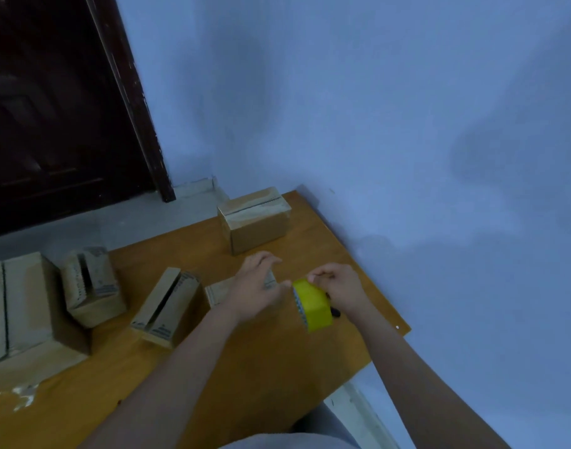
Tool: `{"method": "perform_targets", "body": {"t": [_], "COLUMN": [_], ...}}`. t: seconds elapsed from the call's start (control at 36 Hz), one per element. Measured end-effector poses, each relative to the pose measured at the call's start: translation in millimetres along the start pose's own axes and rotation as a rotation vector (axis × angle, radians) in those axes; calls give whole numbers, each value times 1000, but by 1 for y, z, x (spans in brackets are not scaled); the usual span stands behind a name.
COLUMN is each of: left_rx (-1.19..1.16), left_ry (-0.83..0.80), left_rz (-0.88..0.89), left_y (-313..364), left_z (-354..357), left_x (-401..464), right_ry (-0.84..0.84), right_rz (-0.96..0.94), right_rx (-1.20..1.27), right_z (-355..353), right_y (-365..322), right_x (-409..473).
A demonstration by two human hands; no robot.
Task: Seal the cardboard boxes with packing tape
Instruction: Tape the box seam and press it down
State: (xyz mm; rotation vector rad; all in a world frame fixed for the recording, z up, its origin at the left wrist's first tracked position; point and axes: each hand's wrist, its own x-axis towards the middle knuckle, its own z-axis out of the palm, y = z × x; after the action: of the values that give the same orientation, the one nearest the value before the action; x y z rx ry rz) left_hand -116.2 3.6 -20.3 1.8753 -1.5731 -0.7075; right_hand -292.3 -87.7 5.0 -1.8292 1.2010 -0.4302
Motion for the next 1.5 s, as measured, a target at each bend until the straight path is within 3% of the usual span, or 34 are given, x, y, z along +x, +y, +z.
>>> {"method": "perform_targets", "body": {"t": [0.11,0.31,0.42,0.5,0.64,0.78,0.92,1.06,1.25,1.5], "left_rx": [-130,-151,-239,-428,-639,-557,-525,-353,-222,-279], "left_ry": [80,224,260,235,102,30,162,86,136,255], "left_rz": [74,-50,-191,-354,-529,-490,-435,-388,-435,-478], "left_y": [36,49,45,41,44,42,25,19,-9,-43], "left_z": [4,-7,-14,-20,-33,-41,-61,-53,-15,9], "left_x": [12,21,28,32,36,50,75,73,59,61], "right_ry": [20,113,114,2,-374,-450,-401,-278,-327,-307], "right_rz": [-42,-78,-36,-5,-55,-104,147,282,276,285], "right_rx": [15,-11,170,276,429,513,521,297,230,242], "right_z": [-1,5,5,-3,-21,-15,-11,4,28,49], "right_y": [-20,-36,-50,-63,-72,-70,-65,-33,-13,-2], "right_x": [4,6,3,-7,-31,-34,-38,-41,-50,-35]}}
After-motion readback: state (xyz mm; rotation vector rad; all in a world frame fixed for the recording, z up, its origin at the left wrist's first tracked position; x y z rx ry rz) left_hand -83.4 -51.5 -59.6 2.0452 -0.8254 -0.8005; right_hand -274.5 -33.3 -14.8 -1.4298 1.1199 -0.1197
